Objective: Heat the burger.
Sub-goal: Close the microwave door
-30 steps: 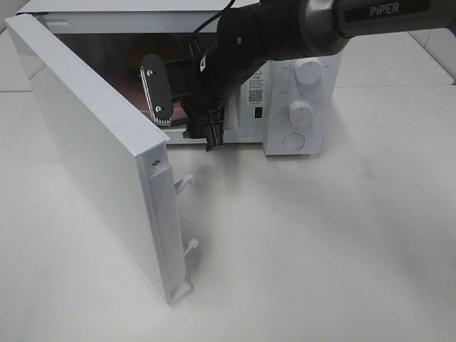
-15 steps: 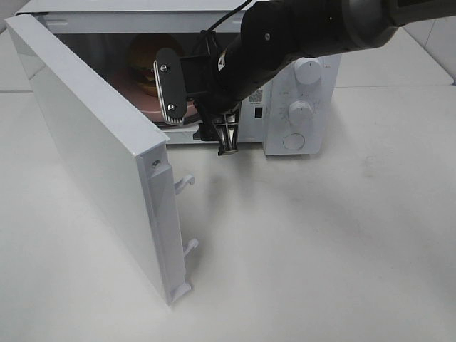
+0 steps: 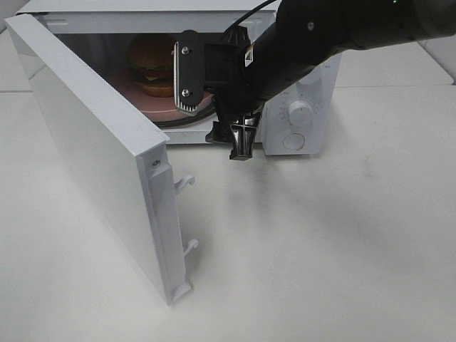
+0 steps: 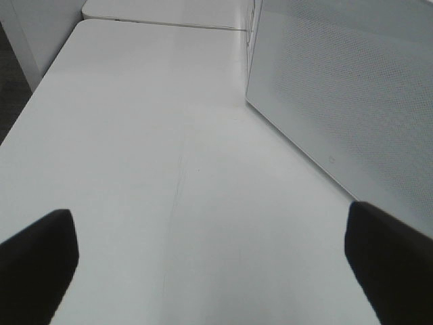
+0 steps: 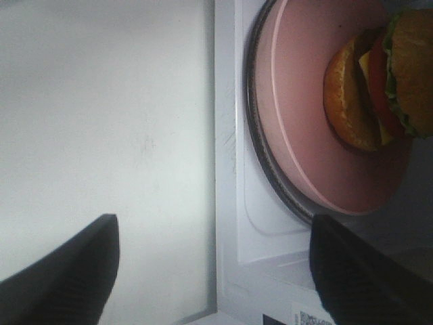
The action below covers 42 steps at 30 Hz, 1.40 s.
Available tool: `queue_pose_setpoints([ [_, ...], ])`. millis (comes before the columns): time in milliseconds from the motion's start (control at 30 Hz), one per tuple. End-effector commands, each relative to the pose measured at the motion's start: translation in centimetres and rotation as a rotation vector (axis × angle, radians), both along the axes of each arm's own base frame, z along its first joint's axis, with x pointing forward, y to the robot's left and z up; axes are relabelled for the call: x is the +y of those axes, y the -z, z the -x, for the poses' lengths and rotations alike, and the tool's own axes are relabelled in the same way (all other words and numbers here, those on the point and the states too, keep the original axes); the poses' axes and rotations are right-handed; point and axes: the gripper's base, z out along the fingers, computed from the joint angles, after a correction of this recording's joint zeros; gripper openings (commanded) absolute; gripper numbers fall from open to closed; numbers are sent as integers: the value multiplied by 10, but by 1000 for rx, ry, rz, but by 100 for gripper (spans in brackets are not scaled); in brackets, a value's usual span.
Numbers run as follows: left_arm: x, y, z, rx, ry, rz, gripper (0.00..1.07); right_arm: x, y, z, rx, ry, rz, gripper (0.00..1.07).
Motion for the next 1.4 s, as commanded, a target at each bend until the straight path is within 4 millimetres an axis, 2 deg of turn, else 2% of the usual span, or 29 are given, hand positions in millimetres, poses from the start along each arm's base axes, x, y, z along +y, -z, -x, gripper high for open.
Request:
queue_pose_setpoints([
  [33, 0, -3, 2, -15, -6, 6, 100, -6, -12, 8, 9, 52, -54, 76],
  [133, 0, -3, 2, -15, -6, 6, 100, -14, -22, 19, 13, 80, -84, 76],
  [633, 0, -3, 2, -15, -6, 6, 100, -42, -45, 57, 83, 251, -237, 76],
  [700, 0, -3, 2, -15, -6, 6, 100, -44, -45, 60, 89, 263, -247, 76],
  [767, 0, -3, 2, -15, -6, 6, 100, -53, -47, 73, 131, 327, -293, 76],
  [867, 0, -3, 2, -15, -6, 6, 100, -55, -48, 76, 142, 342, -299, 76],
  [1133, 0, -3, 2, -15, -6, 6, 100, -75, -48, 102, 289, 520, -343, 76],
  [1200, 0, -3, 2, -15, -6, 6, 100, -84, -51, 114, 374, 610, -322, 76],
  [1300, 0, -3, 2, -15, -6, 6, 100, -85, -52, 117, 392, 627, -311, 76],
  [1400, 0, -3, 2, -15, -6, 6, 100, -93, -57, 128, 443, 687, -294, 76],
])
